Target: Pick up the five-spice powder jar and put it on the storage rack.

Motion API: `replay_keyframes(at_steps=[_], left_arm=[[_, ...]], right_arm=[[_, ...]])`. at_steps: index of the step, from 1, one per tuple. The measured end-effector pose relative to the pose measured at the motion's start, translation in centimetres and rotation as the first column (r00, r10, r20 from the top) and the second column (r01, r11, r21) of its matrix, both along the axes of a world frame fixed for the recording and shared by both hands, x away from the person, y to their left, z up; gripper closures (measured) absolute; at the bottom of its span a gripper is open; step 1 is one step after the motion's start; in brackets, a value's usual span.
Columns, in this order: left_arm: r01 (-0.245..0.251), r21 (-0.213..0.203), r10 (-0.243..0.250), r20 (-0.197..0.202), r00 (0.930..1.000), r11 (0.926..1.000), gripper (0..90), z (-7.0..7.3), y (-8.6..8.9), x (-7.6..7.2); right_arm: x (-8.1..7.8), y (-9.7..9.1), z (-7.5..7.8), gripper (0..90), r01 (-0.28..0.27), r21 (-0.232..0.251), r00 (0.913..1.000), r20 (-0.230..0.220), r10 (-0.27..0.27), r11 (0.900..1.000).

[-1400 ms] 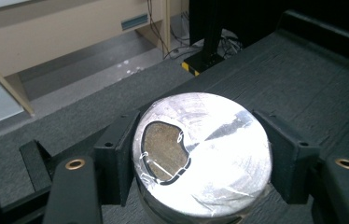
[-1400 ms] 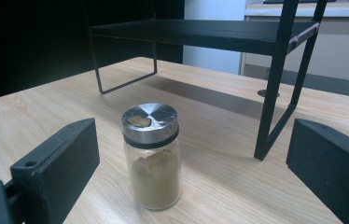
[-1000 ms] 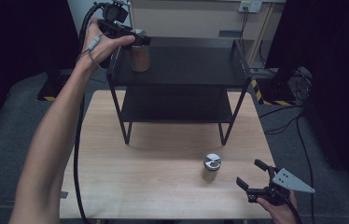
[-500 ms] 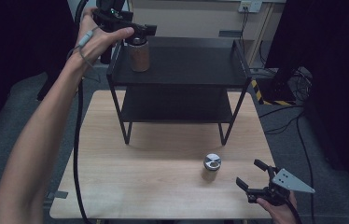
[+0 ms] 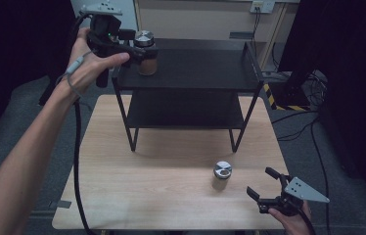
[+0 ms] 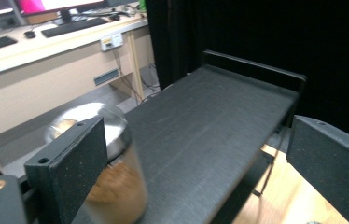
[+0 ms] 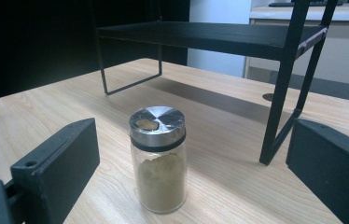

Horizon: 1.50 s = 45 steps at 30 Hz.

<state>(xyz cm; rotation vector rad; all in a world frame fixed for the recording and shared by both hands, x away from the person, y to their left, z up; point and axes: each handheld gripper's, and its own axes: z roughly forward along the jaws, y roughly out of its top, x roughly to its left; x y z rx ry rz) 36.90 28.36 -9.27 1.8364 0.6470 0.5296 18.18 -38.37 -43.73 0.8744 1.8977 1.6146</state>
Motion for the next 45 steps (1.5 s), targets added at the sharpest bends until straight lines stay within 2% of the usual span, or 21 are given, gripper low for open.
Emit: replay_keyframes(at_steps=[5,10,14,17,25,28,29,30,33,35,36,39,42,45], left_arm=[[0.066,0.011,-0.066,0.007,0.9978,0.9977,4.2,-1.4,-0.2,-1.4],[0.129,0.014,-0.129,0.014,0.9916,0.9916,4.3,-2.8,-0.6,-2.7],[0.154,0.013,-0.154,0.016,0.9879,0.988,4.3,-4.0,-1.1,-3.6],[0.168,0.041,-0.169,0.029,0.9852,0.985,4.4,-5.0,-1.8,-4.5],[0.208,0.072,-0.211,0.032,0.977,0.9755,4.4,-7.5,-2.7,-5.7],[0.206,0.084,-0.21,0.039,0.977,0.975,4.5,-8.5,-2.7,-6.2],[0.201,0.085,-0.205,0.04,0.9779,0.9758,4.5,-9.2,-2.6,-6.5],[0.201,0.085,-0.205,0.04,0.9779,0.9758,4.6,-9.2,-2.6,-6.5],[0.188,0.083,-0.192,0.045,0.9804,0.9787,4.7,-10.8,-2.5,-7.0],[0.181,0.083,-0.184,0.031,0.9825,0.98,4.9,-12.5,-2.5,-7.3],[0.181,0.083,-0.184,0.031,0.9825,0.98,4.9,-12.5,-2.5,-7.3],[0.175,0.076,-0.177,0.015,0.9841,0.9815,4.9,-14.3,-2.5,-7.5],[0.166,0.092,-0.167,0.006,0.9859,0.9819,5.0,-15.9,-2.5,-8.0],[0.162,0.078,-0.162,-0.005,0.9868,0.9837,5.0,-17.5,-2.1,-8.3]], right_arm=[[0.0,0.1,0.0,3.1,-0.002,-0.002,1.0,-0.003,0.002,1.0],[0.0,0.1,0.0,3.1,0.0,-0.003,1.0,-0.003,0.0,1.0],[0.0,0.1,0.1,3.0,-0.002,-0.006,1.0,-0.002,0.002,1.0],[0.0,0.1,0.1,3.1,-0.002,-0.004,1.0,-0.002,0.002,1.0],[0.0,0.1,0.1,3.1,-0.002,-0.007,1.0,-0.002,0.002,1.0],[0.0,0.1,0.1,3.0,-0.001,-0.007,1.0,-0.002,0.001,1.0],[0.0,0.1,0.1,3.1,-0.002,-0.008,1.0,-0.004,0.002,1.0],[0.0,0.1,0.1,3.1,-0.002,-0.008,1.0,-0.004,0.002,1.0],[0.0,0.2,0.1,3.1,-0.004,-0.009,1.0,-0.004,0.004,0.9999],[0.0,0.2,0.1,3.1,-0.002,-0.009,1.0,-0.005,0.002,1.0],[0.0,0.2,0.1,3.1,-0.001,-0.009,1.0,-0.005,0.001,1.0],[0.0,0.2,0.1,3.1,-0.001,-0.011,1.0,-0.004,0.001,0.9999],[0.0,0.2,0.1,3.1,-0.001,-0.011,1.0,-0.004,0.001,0.9999],[0.0,0.2,0.1,3.1,0.001,-0.011,1.0,-0.002,-0.001,0.9999]])
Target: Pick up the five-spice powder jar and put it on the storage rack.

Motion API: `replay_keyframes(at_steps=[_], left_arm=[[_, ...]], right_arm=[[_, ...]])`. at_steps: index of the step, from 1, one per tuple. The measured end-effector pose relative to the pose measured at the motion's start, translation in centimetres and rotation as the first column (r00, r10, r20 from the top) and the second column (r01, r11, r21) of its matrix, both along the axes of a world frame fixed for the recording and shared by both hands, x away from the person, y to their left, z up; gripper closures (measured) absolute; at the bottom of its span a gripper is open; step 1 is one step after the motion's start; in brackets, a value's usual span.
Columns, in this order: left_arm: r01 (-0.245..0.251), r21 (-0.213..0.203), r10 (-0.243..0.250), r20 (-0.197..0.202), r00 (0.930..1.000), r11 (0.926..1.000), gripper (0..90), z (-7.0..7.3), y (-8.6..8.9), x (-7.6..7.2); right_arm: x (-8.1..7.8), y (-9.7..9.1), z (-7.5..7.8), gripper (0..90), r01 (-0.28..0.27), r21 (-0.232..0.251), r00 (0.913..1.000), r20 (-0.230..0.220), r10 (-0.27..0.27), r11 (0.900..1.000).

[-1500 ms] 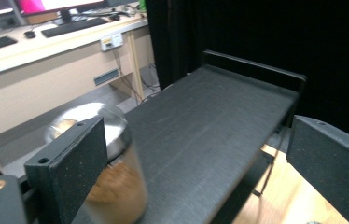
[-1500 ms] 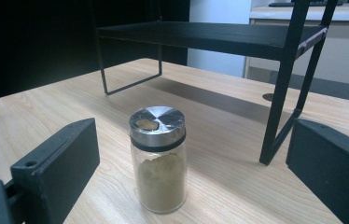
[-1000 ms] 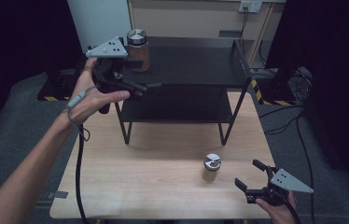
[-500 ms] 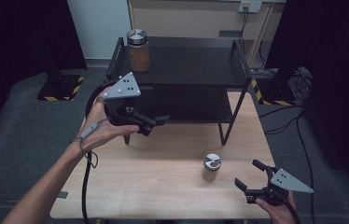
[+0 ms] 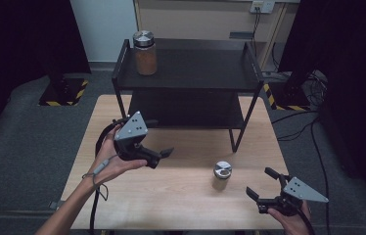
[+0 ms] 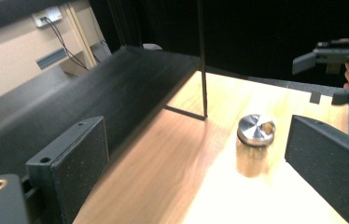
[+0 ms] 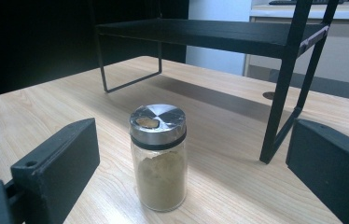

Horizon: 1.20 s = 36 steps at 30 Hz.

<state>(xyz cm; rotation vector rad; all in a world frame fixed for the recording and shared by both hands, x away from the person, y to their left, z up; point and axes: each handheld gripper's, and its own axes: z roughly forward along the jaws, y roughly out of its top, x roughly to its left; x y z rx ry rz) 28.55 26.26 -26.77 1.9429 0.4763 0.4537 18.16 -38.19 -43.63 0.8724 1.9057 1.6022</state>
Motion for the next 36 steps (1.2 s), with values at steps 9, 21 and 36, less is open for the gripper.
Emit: replay_keyframes(at_steps=[9,21,36], left_arm=[[-0.052,-0.039,0.049,-0.074,0.9961,0.9979,5.2,-4.6,1.2,-1.0],[-0.17,-0.004,0.169,-0.099,0.9807,0.9854,5.5,-9.1,1.4,-2.8],[-0.268,-0.079,0.263,-0.074,0.962,0.9601,5.8,-11.7,5.0,-6.2]], right_arm=[[0.0,0.0,0.0,3.1,0.0,-0.002,1.0,0.001,0.0,1.0],[-0.1,0.1,0.1,3.1,0.002,-0.004,1.0,0.003,-0.002,1.0],[-0.1,0.2,0.1,3.1,0.005,-0.007,1.0,0.001,-0.005,1.0]])
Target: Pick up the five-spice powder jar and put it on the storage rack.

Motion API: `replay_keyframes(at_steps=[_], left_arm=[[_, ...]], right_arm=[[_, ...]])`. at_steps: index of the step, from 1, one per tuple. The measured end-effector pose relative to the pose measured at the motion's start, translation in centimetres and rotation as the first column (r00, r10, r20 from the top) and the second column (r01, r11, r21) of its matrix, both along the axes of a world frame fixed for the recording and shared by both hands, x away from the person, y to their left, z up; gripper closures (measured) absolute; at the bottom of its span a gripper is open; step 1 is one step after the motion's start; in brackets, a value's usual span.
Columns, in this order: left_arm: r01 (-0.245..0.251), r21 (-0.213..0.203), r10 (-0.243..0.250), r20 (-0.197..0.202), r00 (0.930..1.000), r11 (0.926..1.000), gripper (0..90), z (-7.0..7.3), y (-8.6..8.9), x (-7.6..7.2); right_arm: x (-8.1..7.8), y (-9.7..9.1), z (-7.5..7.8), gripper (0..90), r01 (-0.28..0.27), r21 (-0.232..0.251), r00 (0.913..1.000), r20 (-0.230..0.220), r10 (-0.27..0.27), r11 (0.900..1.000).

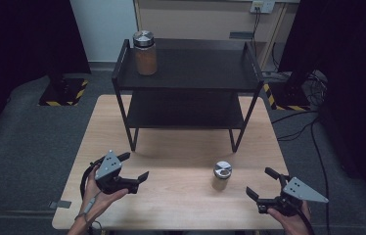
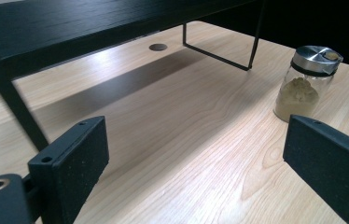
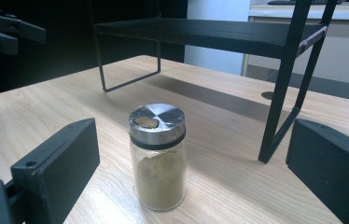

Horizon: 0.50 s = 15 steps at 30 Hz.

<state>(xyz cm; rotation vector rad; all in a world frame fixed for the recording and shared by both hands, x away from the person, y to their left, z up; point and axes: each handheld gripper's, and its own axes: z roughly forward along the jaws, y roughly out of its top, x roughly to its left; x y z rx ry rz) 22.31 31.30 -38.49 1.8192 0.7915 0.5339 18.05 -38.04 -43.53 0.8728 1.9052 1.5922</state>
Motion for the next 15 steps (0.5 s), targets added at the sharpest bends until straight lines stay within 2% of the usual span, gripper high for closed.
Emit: replay_keyframes(at_steps=[8,15], left_arm=[[0.003,-0.033,-0.002,0.025,0.9997,0.9995,6.5,-0.8,2.2,-1.5],[0.052,-0.05,-0.051,0.033,0.9982,0.9973,6.2,-1.5,3.7,-2.3]], right_arm=[[0.0,0.1,0.0,3.1,0.003,-0.001,1.0,-0.003,-0.003,1.0],[0.0,0.1,0.0,3.1,0.006,-0.004,1.0,-0.005,-0.006,1.0]])
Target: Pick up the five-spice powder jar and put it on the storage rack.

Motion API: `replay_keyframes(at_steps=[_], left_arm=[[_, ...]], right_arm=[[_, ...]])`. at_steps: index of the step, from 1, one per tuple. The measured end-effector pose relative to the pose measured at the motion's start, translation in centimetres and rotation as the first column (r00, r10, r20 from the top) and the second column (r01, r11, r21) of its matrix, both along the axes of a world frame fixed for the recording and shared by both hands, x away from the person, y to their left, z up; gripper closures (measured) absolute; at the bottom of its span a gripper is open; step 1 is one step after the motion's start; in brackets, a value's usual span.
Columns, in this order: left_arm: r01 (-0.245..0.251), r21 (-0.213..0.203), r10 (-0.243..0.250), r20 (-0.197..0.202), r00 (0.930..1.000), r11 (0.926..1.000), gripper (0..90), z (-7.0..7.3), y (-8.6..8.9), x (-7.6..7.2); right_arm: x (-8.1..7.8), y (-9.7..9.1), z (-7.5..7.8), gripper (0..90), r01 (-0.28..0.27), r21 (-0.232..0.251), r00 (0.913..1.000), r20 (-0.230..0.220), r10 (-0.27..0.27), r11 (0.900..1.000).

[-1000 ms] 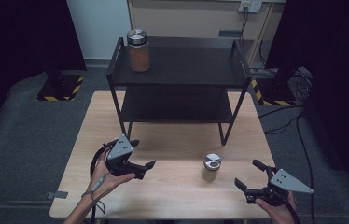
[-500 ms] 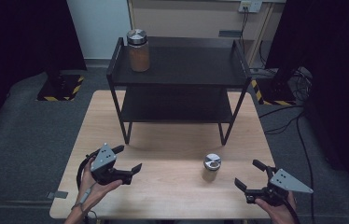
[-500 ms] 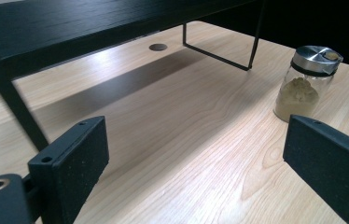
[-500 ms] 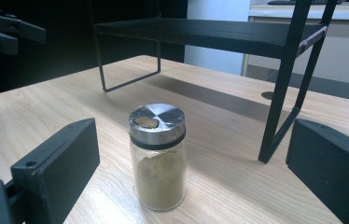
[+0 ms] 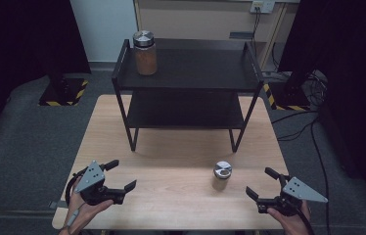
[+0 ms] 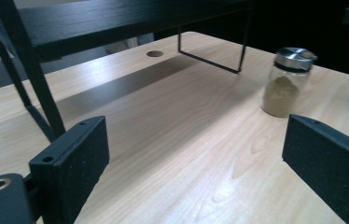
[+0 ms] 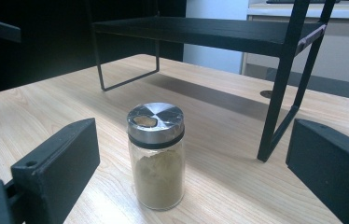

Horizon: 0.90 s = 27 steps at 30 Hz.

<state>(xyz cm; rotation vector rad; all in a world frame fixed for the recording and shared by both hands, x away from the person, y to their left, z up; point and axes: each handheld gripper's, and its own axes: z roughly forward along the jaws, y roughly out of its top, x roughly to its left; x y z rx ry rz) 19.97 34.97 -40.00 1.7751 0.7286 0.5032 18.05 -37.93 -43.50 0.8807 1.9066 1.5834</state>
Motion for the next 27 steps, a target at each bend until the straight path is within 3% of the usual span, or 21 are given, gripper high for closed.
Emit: replay_keyframes(at_steps=[2,7,12,20,27], left_arm=[[0.011,0.002,-0.011,0.003,0.9999,0.9999,5.9,-0.2,0.3,-0.1],[0.04,-0.05,-0.039,0.011,0.9992,0.998,4.4,-0.9,1.2,0.2],[0.041,-0.085,-0.038,0.031,0.9988,0.9955,2.8,-1.4,1.8,0.1],[0.004,-0.081,0.0,0.053,0.9986,0.9967,0.0,-1.5,2.0,-0.2],[0.016,-0.082,-0.011,0.06,0.9981,0.9965,0.0,-1.6,2.1,0.0]], right_arm=[[0.0,0.0,0.0,3.1,0.0,0.0,1.0,-0.001,0.0,1.0],[0.1,0.1,0.0,3.1,-0.003,-0.004,1.0,-0.003,0.003,1.0],[0.1,0.0,0.0,3.1,-0.001,-0.004,1.0,-0.003,0.001,1.0],[0.1,0.1,0.0,3.0,0.001,-0.009,1.0,-0.001,-0.001,1.0],[0.0,0.1,0.1,3.0,0.009,-0.013,1.0,-0.001,-0.009,0.9999]])
